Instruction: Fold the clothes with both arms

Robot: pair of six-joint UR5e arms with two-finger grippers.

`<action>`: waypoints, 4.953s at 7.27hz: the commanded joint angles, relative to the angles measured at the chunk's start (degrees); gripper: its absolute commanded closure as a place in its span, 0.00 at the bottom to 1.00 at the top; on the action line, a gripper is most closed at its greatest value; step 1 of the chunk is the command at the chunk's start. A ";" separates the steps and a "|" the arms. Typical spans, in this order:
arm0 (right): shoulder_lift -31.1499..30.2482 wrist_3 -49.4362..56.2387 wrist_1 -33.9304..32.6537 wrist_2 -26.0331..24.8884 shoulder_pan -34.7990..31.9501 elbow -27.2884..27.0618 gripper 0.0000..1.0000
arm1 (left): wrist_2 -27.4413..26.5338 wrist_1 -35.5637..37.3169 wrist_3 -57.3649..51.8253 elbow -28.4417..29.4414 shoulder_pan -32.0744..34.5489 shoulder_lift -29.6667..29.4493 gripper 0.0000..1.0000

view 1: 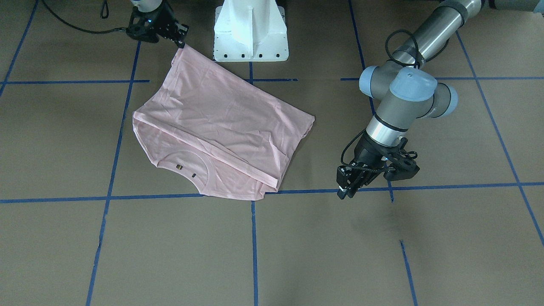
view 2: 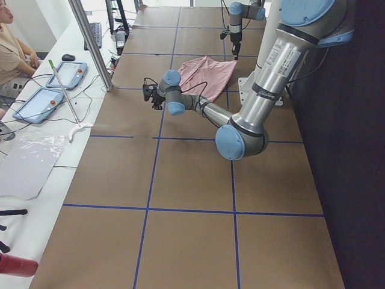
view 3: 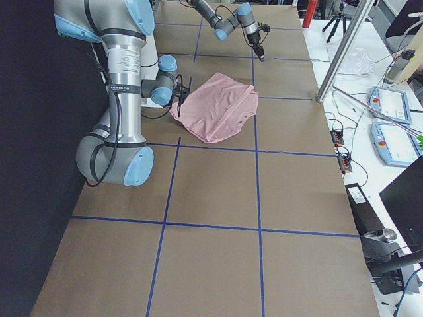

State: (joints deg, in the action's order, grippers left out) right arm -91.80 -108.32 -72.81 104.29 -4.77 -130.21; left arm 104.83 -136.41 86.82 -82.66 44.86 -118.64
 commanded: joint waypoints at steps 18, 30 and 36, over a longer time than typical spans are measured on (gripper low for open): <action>3.73 8.48 0.13 -2.42 -22.92 6.64 0.00 | -3.84 18.64 22.96 -20.17 -22.80 10.89 1.00; 11.09 7.51 0.13 -6.71 -21.35 10.22 0.00 | -4.36 -0.07 -1.91 25.61 2.25 -20.05 0.69; 26.93 -7.42 -10.59 -16.66 -8.15 21.13 0.23 | -2.87 2.29 -1.30 6.98 2.34 -7.75 0.54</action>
State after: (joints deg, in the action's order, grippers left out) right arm -67.46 -114.42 -80.76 88.31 -13.64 -110.68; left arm 101.82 -134.60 85.51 -75.05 47.22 -126.86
